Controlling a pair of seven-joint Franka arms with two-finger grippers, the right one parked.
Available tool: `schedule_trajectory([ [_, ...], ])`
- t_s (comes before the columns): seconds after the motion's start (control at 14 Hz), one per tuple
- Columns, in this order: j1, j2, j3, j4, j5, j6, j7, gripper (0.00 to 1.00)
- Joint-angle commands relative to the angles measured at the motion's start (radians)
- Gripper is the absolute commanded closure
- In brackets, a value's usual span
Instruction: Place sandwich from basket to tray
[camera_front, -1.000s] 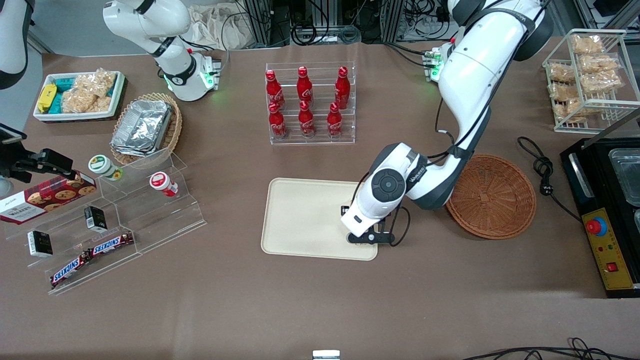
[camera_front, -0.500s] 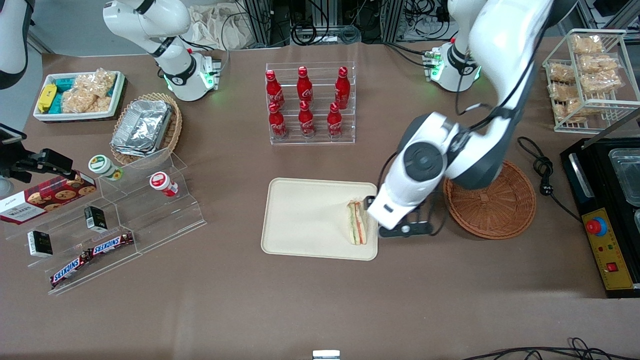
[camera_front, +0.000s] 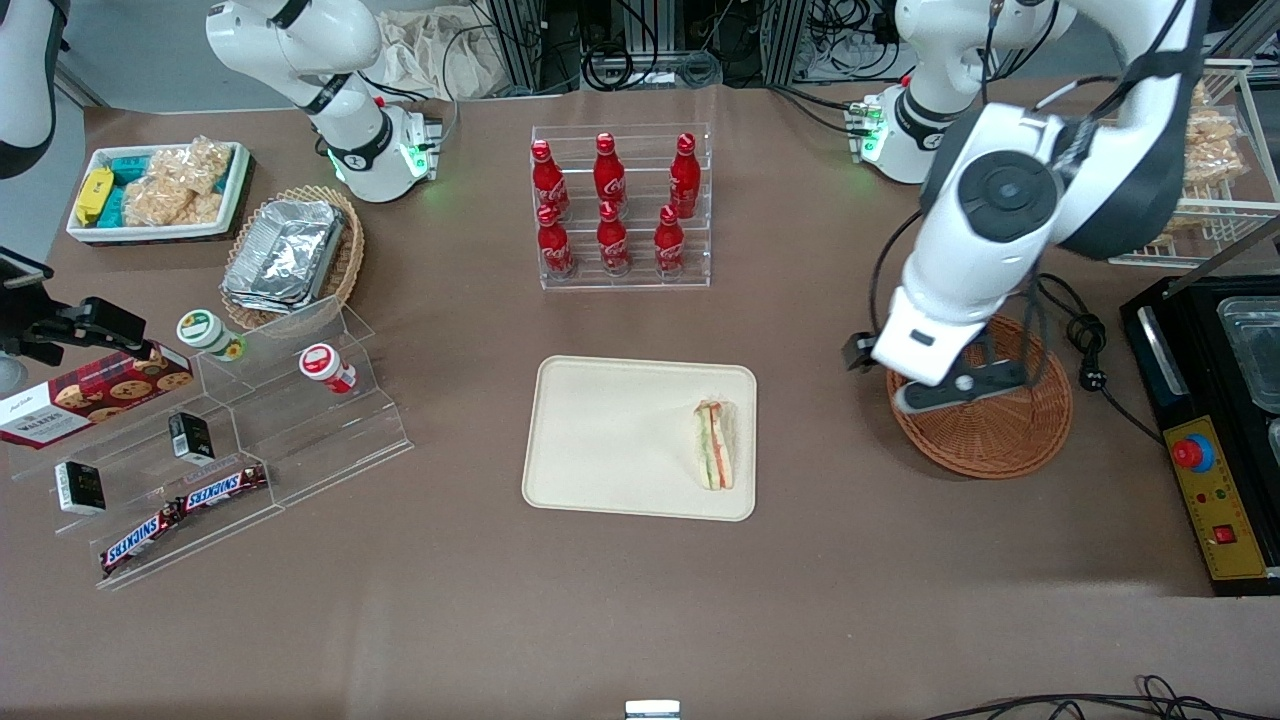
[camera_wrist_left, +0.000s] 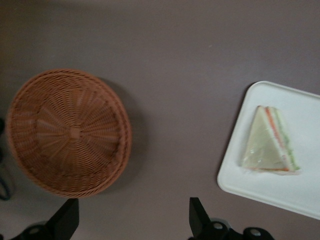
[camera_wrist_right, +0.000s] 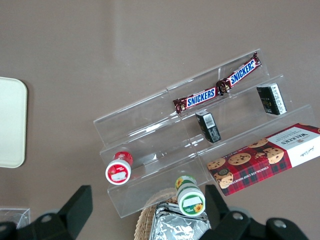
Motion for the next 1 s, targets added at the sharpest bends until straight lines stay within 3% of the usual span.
schedule_trajectory([
  [0.0, 0.102, -0.082, -0.007, -0.031, -0.033, -0.037, 0.113, 0.01],
  [0.14, 0.179, -0.107, -0.007, -0.019, -0.092, -0.077, 0.178, 0.01],
  [0.36, 0.266, -0.102, -0.005, 0.045, -0.104, -0.154, 0.236, 0.01],
  [0.57, 0.291, -0.093, -0.005, 0.079, -0.109, -0.172, 0.279, 0.01],
  [0.79, 0.338, -0.087, -0.004, 0.101, -0.193, -0.168, 0.337, 0.01],
  [0.93, 0.342, -0.055, -0.002, 0.153, -0.181, -0.175, 0.336, 0.01],
])
